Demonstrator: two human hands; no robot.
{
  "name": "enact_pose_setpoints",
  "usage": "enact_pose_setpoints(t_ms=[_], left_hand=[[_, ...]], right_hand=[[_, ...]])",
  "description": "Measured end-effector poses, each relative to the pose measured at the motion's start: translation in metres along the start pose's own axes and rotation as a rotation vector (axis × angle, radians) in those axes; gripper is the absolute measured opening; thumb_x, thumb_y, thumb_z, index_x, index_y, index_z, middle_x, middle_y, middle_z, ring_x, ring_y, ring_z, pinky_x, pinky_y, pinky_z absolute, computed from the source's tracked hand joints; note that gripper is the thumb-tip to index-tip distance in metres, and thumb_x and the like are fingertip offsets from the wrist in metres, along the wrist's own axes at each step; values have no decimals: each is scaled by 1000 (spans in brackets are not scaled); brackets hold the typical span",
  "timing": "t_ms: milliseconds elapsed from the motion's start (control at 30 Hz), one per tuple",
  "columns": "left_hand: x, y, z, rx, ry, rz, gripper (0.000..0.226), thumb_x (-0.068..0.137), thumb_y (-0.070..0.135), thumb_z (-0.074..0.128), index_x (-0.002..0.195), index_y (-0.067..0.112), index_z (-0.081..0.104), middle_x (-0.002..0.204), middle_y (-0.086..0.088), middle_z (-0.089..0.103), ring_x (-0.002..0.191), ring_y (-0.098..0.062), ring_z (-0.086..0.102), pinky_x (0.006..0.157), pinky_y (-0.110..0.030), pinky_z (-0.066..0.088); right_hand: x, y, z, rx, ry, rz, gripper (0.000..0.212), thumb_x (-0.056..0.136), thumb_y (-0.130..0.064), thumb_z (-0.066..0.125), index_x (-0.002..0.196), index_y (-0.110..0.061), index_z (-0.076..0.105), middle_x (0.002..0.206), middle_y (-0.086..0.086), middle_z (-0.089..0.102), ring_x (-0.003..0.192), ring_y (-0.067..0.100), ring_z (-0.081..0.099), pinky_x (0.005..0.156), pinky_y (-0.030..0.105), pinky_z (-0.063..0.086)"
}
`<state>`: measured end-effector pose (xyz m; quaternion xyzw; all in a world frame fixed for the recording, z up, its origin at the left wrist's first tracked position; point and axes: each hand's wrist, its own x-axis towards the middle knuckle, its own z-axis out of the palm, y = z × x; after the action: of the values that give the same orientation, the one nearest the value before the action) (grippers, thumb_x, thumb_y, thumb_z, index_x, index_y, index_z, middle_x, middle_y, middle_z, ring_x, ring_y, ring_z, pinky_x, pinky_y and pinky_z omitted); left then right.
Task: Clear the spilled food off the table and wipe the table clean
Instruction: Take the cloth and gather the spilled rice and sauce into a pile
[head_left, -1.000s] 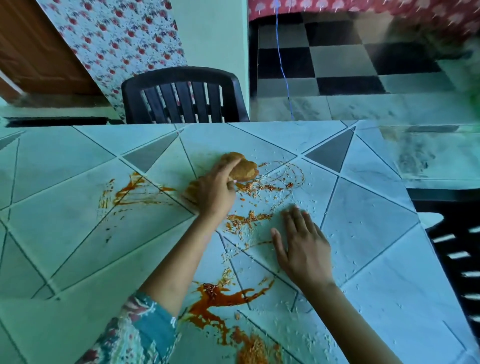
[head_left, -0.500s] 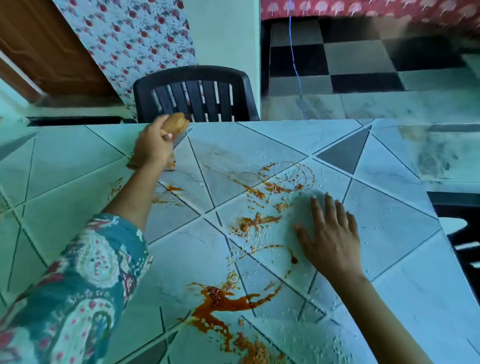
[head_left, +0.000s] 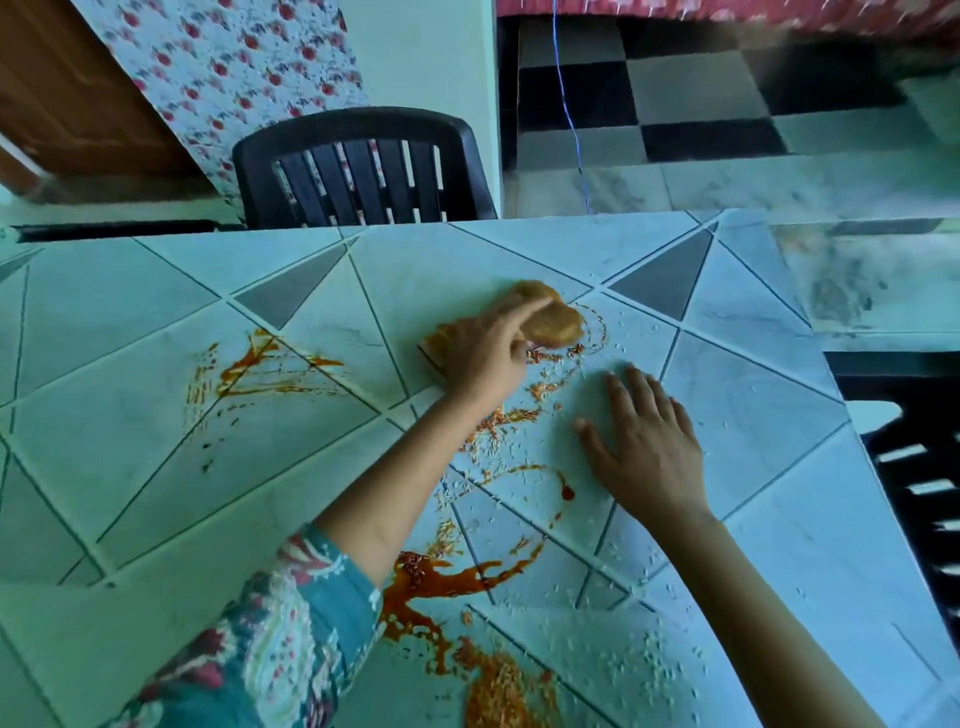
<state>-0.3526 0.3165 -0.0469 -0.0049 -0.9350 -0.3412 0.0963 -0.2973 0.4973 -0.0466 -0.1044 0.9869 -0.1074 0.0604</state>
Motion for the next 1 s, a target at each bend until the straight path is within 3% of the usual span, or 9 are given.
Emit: enact_pose_setpoints(t_ms=[100,200,300,400,567,667,800,900,1000], left_hand=[[-6,23,-12,-166,-93,56,56,84,-1,61,130,28,54,115,6,60,79,-15,62,74,-25,53],[33,11,-30,-87,78,47,55,83,1,61,131,28,53,122,1,62,99,-19,61,85,-26,48],[89,-22,-39,13,155,-65,51,85,3,56,131,26,53,110,-3,64,96,-17,59,76,-19,40],[126,-50,-36,107,149,-175,50,85,5,56,129,28,54,120,-6,62,109,-26,57,88,-26,43],[128,-49,-8,140,-8,-84,54,82,-1,57,124,32,57,131,-2,55,115,-26,54,98,-32,43],[104,-28,1,105,-136,10,60,82,-6,56,127,33,55,135,-4,52,114,-25,54,94,-32,47],[43,2,5,82,-264,144,64,80,-13,53,130,27,53,142,-1,45,99,-19,59,66,-12,50],[0,15,8,41,-273,205,69,76,-13,54,128,32,55,142,4,47,109,-25,59,77,-35,55],[-33,22,11,-26,-361,217,74,75,-14,51,129,36,53,143,4,46,126,-22,48,97,-40,47]], right_hand=[[-4,7,-6,36,38,10,87,79,-64,6,146,-13,29,154,8,25,141,24,24,115,36,14],[-11,16,-10,19,13,26,78,85,-57,16,147,-10,25,156,8,18,144,22,17,116,32,7],[-21,22,-11,60,-18,18,76,90,-53,21,148,-5,19,157,10,13,145,22,12,116,29,3],[-31,27,-10,51,-6,3,87,82,-60,5,148,-4,18,157,10,13,145,23,12,116,28,2],[-41,34,-5,15,-44,-43,91,76,-61,-6,150,-9,10,158,6,5,146,19,7,115,27,0],[-42,35,-2,25,-36,-43,91,77,-61,-6,150,-9,9,158,5,3,146,19,4,114,26,-1],[-46,29,-2,24,-35,-36,93,76,-61,-8,150,-8,10,158,7,5,146,20,6,115,27,1],[-59,24,-2,22,-32,-48,95,75,-63,-9,150,-9,12,158,7,8,145,19,8,114,26,0],[-76,21,0,42,12,-53,104,75,-72,-18,149,-8,19,156,8,16,144,21,15,111,25,0]])
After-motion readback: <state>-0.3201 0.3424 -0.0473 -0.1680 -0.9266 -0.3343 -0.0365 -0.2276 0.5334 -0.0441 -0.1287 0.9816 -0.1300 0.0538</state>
